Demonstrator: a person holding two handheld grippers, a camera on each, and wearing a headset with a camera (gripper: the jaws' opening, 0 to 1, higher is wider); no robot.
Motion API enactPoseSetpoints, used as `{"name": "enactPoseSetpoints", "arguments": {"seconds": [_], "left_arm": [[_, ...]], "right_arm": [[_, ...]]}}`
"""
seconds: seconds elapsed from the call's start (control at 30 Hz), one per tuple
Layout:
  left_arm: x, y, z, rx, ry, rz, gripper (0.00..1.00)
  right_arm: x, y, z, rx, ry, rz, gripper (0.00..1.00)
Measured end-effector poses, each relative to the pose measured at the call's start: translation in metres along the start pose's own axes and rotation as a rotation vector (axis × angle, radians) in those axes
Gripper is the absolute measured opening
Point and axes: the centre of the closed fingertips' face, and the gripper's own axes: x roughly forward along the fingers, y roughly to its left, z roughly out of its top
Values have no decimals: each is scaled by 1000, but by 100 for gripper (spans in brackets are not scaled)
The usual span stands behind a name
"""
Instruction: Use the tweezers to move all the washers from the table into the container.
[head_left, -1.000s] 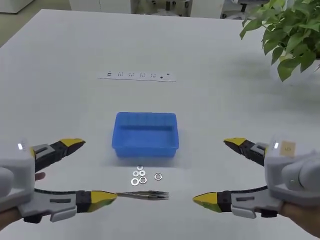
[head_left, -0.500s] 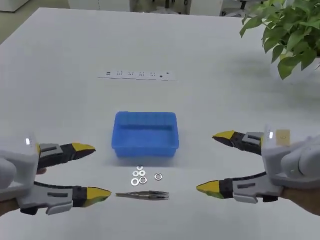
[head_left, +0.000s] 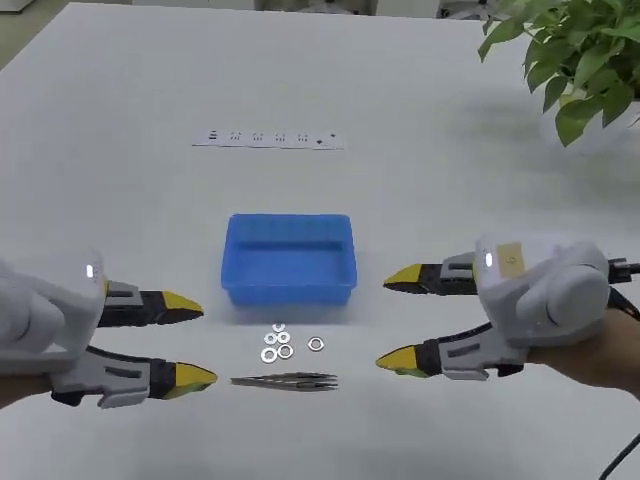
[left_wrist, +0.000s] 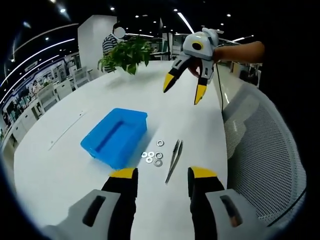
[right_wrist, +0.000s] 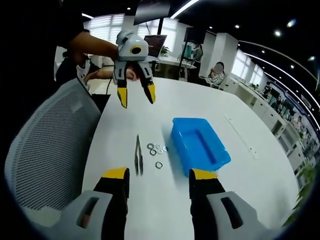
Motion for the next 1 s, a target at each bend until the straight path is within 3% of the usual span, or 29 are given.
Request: {"name": "enactPoseSetpoints", "arguments": {"seconds": [0.43, 1.0], "left_arm": [[19, -6, -13, 24, 69, -72, 32], [41, -10, -34, 90, 162, -141, 23]], "right_arm": [[28, 14, -6, -45, 43, 104, 34], [65, 30, -23, -88, 131, 201, 26]]}}
